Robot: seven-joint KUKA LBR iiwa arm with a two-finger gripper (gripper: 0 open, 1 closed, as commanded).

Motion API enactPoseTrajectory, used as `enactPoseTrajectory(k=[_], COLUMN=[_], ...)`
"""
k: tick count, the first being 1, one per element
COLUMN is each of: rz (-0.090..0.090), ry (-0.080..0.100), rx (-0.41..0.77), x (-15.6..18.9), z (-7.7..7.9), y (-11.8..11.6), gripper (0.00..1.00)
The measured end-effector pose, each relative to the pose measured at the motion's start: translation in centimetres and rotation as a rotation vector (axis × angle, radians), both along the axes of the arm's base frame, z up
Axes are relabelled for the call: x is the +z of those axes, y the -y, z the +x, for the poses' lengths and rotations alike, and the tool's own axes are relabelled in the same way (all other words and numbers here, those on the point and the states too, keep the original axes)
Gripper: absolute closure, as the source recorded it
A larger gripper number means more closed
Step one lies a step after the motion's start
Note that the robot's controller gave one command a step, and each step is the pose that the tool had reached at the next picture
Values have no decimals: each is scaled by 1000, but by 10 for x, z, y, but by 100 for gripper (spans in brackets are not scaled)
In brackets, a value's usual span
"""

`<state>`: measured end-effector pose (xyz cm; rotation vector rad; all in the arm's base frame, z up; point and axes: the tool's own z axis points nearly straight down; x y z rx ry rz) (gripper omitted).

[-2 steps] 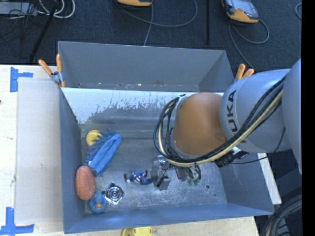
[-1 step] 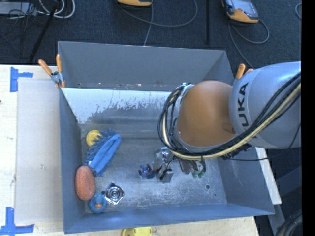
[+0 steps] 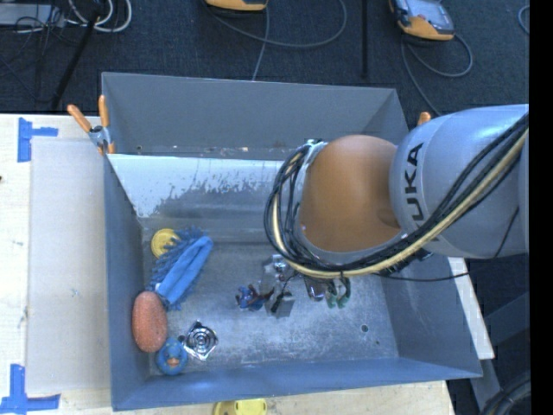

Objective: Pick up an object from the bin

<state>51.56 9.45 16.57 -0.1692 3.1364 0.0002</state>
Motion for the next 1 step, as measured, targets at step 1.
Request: enactPoseTrajectory(k=[1], rz=[0], ry=[0], rx=[-5], x=[106], z=[-10], y=[-5], gripper=[100])
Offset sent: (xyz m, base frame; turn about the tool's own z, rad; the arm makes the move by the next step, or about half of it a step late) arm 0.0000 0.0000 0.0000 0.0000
